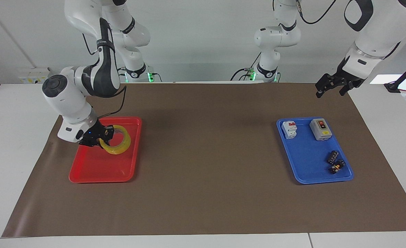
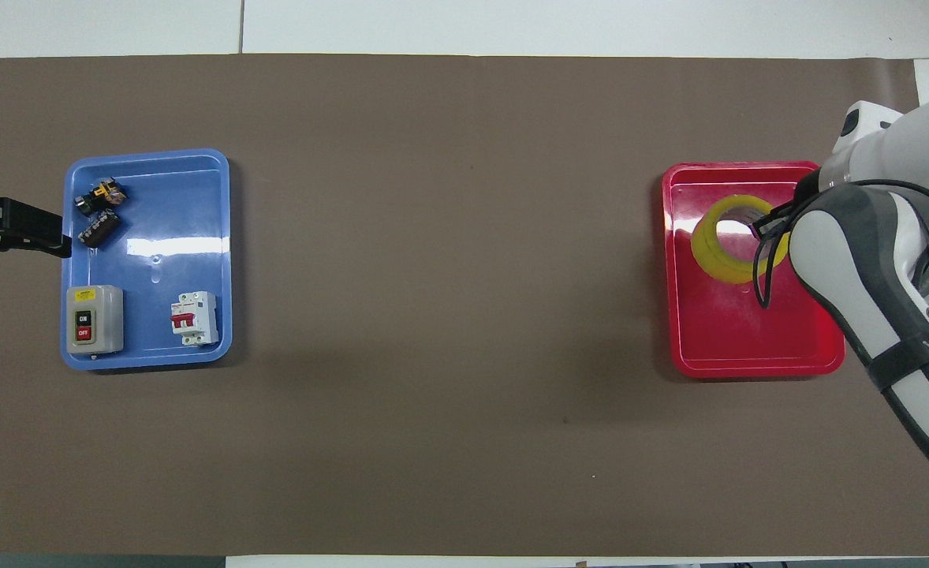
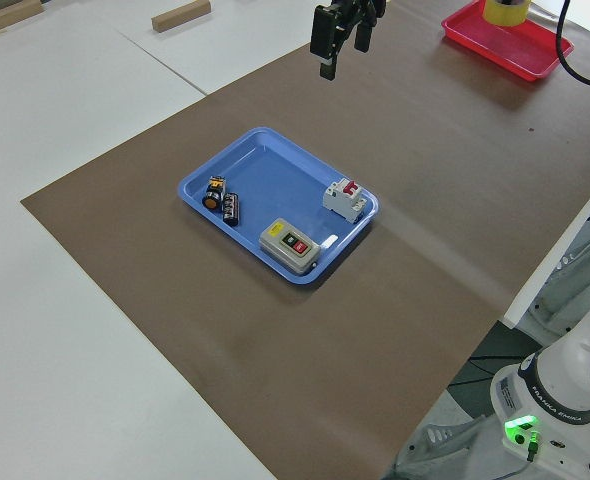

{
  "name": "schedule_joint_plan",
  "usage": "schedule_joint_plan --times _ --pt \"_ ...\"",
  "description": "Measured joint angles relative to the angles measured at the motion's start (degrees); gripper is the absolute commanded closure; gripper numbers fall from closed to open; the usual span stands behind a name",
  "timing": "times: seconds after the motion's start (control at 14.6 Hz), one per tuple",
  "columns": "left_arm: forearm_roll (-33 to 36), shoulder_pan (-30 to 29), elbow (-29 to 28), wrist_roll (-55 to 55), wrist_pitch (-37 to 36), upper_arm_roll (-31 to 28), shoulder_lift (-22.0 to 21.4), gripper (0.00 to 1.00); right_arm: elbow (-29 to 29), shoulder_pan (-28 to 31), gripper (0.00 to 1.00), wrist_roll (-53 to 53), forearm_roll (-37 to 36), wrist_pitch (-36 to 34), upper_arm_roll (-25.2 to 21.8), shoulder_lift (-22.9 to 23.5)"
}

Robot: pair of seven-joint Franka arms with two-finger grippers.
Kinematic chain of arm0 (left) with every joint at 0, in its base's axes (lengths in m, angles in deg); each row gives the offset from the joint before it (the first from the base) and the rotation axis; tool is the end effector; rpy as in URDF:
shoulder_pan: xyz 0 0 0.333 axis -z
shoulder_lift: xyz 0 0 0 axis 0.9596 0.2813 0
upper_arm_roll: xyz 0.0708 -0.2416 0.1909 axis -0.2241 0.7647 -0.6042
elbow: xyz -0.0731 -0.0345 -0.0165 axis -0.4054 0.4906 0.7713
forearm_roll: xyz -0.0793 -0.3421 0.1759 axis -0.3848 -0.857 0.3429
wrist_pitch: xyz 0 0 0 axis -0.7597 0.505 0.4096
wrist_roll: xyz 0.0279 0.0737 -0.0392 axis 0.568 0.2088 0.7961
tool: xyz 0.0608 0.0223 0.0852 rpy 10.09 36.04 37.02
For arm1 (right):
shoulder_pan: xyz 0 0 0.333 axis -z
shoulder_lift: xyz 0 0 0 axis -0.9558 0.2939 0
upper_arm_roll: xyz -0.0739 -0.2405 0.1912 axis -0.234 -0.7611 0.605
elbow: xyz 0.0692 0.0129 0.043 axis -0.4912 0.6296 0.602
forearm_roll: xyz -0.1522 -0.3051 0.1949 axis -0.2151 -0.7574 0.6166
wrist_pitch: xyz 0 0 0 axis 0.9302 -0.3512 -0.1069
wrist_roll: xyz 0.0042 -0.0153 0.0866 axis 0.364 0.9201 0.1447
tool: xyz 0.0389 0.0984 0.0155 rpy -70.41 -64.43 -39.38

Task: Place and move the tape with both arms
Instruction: 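Carry the tape roll with the right gripper into the red tray, then lower the tape into the red tray and open the right gripper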

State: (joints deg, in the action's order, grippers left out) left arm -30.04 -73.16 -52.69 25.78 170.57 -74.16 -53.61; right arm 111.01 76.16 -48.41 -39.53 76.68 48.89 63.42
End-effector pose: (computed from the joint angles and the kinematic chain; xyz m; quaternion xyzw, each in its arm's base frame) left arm 0.5450 -0.0185 0.6141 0.9995 0.0127 -0.0288 0.0047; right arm 0.5944 -0.0343 0.3825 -0.9752 -0.2205 -0.0089 0.0163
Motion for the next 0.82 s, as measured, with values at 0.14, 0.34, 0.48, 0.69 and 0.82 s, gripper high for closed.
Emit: schedule_joint_plan --times 0.14,0.34,0.48,0.69,0.82 --pt "0.0 0.0 0.0 0.0 0.0 0.0 0.0 0.0 5.02 1.0 1.0 -1.94 -0.01 5.64 -0.03 -1.24" --pt "0.0 0.0 0.0 0.0 0.0 0.0 0.0 0.0 8.73 1.42 1.0 -2.95 -0.04 11.26 -0.02 -1.01" --pt "0.0 0.0 0.0 0.0 0.0 0.0 0.0 0.0 9.64 1.76 1.0 -3.64 -0.14 12.91 -0.03 -0.5" --pt "0.0 0.0 0.0 0.0 0.0 0.0 0.0 0.0 10.25 2.64 1.0 -4.01 -1.06 14.64 -0.04 0.29" --pt "0.0 0.0 0.0 0.0 0.0 0.0 0.0 0.0 10.66 2.92 0.87 -4.01 -2.23 15.13 -0.04 0.38"
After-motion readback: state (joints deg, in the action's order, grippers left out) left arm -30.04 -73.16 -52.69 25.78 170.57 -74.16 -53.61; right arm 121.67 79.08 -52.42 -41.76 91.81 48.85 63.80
